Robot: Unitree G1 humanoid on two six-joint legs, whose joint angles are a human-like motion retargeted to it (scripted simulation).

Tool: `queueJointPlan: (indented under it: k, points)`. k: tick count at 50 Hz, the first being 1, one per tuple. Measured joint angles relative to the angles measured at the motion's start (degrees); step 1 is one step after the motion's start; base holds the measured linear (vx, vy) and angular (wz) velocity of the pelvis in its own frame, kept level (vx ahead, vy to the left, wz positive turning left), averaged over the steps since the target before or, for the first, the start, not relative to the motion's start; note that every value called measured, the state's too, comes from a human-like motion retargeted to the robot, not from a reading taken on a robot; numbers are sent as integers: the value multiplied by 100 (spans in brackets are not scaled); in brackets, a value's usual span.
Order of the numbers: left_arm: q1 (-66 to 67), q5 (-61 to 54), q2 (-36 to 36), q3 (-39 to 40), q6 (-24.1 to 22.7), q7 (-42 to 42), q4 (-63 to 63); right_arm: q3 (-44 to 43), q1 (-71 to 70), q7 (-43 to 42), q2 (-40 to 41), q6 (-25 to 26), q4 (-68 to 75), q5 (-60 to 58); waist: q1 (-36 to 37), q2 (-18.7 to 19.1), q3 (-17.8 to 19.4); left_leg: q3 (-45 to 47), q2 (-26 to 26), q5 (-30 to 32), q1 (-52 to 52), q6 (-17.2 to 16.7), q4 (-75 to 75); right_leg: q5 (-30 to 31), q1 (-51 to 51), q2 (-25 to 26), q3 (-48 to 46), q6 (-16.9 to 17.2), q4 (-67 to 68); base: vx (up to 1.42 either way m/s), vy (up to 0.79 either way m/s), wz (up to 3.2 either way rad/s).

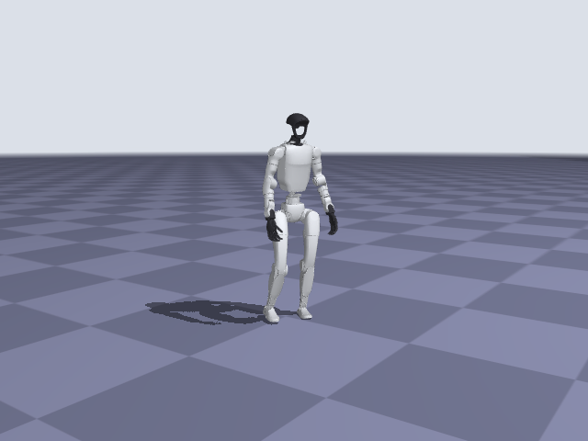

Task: Walk

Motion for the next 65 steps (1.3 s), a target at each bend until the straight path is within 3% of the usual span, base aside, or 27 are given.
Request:
queueJointPlan:
  k: [5,12,15,20,25,45,50,57,65]
  points:
    - [78,-35,44,-78,-76,4,-154,141,175,76,113,46,-130,-145,94,-36,-118,-788,-129,21,-190,-221,117,192,231,514,1086,126,-1121,4,-17,147]
    - [101,-68,-6,-72,-129,-44,-271,231,211,223,68,68,-49,-352,666,73,-107,-1260,-36,-7,-703,-722,628,65,534,512,260,-275,-1706,1,-20,123]
    - [197,-18,-69,-113,-139,-113,-302,179,198,179,-57,57,47,-370,753,131,-95,-550,201,47,-1012,-762,866,43,621,410,-293,-358,-1824,-2,-16,161]
    - [397,56,-105,-185,-113,-307,-276,18,153,34,-293,45,243,-275,711,170,-195,1073,797,-96,-1141,-476,1105,39,791,233,-1145,-443,-2060,-3,-11,165]
    - [559,111,-61,-266,-101,-453,-231,-83,74,-59,-394,8,388,-178,639,188,-347,1885,1080,-34,-839,-406,790,117,1008,174,-1778,-506,-2334,-2,-4,130]
    - [340,86,404,-354,-298,-343,-254,793,-387,116,88,-173,303,-521,275,-39,-473,2044,796,461,56,-596,-892,66,1434,-248,-2955,-619,-2170,1,4,64]
    - [214,65,494,-305,-333,-212,-197,881,-403,68,121,-228,291,-566,40,-179,-362,1976,604,563,354,-553,-1321,7,1116,-719,-3006,-744,-1022,5,9,33]
    - [123,-15,536,-274,-284,-95,-121,873,-327,91,181,-251,317,-513,-530,-463,-182,1704,161,786,810,-542,-1956,-393,128,-946,-1951,-715,478,9,5,51]
    - [138,-139,557,-276,-315,-65,-304,712,-107,69,200,-175,518,-310,-948,-456,-258,1533,155,743,981,-670,-2157,-32,-421,-408,-1442,-390,-629,15,-1,30]
